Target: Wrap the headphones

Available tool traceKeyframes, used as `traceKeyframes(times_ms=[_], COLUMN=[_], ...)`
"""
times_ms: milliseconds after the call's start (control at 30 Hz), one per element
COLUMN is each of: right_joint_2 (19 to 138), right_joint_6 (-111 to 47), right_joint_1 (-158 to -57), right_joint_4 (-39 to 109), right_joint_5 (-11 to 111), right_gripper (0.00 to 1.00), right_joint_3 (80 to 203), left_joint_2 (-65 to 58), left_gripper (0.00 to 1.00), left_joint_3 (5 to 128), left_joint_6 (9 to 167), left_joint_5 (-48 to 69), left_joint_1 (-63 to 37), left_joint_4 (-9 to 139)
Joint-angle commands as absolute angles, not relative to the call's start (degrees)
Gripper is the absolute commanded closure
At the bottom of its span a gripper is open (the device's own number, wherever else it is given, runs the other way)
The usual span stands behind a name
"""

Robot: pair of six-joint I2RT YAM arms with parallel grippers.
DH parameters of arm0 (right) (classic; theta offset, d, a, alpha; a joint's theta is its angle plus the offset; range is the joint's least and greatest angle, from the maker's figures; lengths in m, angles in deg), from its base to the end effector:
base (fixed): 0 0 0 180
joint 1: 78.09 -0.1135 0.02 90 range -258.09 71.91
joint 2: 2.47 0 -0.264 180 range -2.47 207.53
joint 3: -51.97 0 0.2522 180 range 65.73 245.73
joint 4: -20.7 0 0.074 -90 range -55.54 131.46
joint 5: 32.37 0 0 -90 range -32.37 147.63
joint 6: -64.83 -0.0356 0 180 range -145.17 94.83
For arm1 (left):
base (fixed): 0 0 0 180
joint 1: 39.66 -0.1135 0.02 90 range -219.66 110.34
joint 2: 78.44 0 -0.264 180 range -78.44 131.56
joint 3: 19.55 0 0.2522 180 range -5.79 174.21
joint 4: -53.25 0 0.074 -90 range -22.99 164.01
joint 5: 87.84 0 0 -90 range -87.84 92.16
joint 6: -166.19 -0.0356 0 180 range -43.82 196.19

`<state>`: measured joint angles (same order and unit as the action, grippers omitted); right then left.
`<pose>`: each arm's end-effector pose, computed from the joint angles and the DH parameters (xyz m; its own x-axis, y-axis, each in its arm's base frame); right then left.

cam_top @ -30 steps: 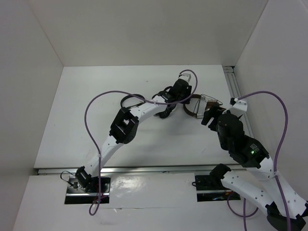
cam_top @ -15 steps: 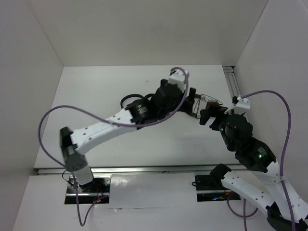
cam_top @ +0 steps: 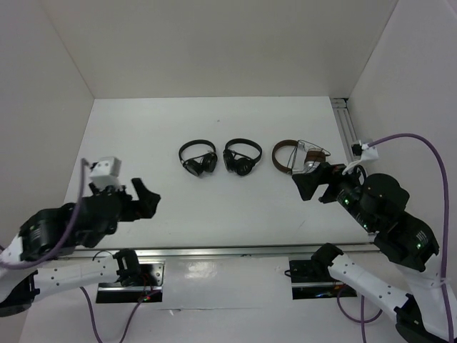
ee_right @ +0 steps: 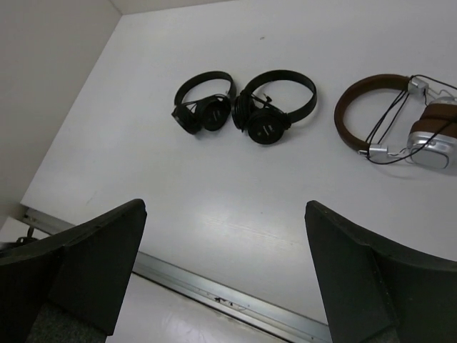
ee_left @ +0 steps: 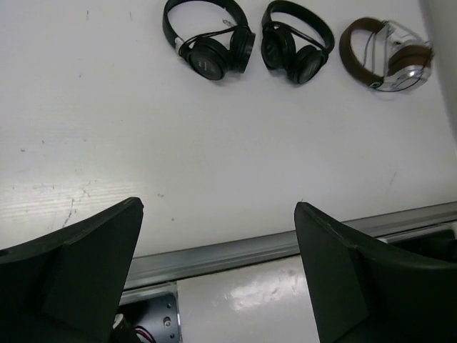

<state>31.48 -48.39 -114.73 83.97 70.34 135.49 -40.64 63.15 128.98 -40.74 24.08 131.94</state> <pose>0.0610 0.0356 0.4272 -0.3365 0.2290 -0.9134 -0.3025 0.8923 0.3352 0.0541 -0.0549 0.3977 -0.4727 -0.3606 -0.8041 0.0499 0.9000 -0.4329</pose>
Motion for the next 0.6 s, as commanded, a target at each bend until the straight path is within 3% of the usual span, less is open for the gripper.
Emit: traceKeyframes(times_ms=[0, 267, 567], right_joint_2=[29.1, 25.5, 26.0], right_joint_6=[-47.8, -49.2, -49.2], right_joint_1=[-113.7, -113.7, -113.7], right_joint_4=[89.7, 94.3, 94.8], right_joint_5=[66.0, 68.3, 68.9], right_gripper=[0.00, 0.00, 0.00], right_joint_3=[135.7, 134.6, 134.9], left_joint_2=[-49.1, -61.4, -55.9], left_gripper=[0.00, 0.00, 0.00], left_joint_3=[61.8, 59.9, 59.6], left_joint_6=[134.0, 134.4, 134.4], left_joint_5=[-41.1, -39.3, -39.3], left_joint_1=[24.1, 24.1, 24.1], left_joint_4=[141.3, 140.6, 140.1])
